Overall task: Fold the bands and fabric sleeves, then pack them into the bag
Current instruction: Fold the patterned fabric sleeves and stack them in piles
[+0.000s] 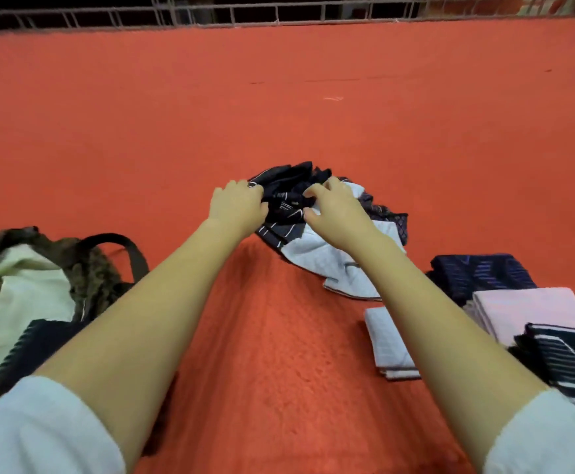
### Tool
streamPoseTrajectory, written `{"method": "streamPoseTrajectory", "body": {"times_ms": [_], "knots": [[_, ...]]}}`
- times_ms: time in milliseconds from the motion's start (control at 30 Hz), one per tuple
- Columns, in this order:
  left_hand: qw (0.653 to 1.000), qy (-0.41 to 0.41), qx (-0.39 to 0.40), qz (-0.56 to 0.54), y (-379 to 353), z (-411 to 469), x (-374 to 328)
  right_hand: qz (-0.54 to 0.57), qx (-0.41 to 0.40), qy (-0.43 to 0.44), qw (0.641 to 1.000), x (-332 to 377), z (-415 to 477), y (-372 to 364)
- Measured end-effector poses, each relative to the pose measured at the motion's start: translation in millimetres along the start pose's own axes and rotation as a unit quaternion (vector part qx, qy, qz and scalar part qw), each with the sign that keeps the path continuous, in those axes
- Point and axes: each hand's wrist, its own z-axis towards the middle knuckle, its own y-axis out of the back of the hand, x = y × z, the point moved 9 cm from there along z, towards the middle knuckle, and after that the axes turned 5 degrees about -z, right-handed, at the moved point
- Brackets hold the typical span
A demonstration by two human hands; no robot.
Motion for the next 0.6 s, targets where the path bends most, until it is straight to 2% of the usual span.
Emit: {"method": "streamPoseTrajectory", "body": {"times_ms": [133,400,500,600], "knots": [[1.0,0.018,-0.011,-0.013,-11.4,27.1,31.5,0.029,0.008,0.01,1.0,17.7,52.4,-25.2],[0.99,-0.008,-0.005,-0.141,-57.3,61.0,70.3,0.09,0.053,0.016,0.994,22.9,105.9,-85.7],[0.988,-0.018,-0.025,-0.154,-65.8,61.6,73.6,0.072,0.051,-0.003,0.996,18.5,110.8,-93.1],[0.985,-0.021,-0.07,-0.159,-55.2,59.0,70.0,0.114,0.054,-0.031,0.992,16.5,112.4,-97.5]]}}
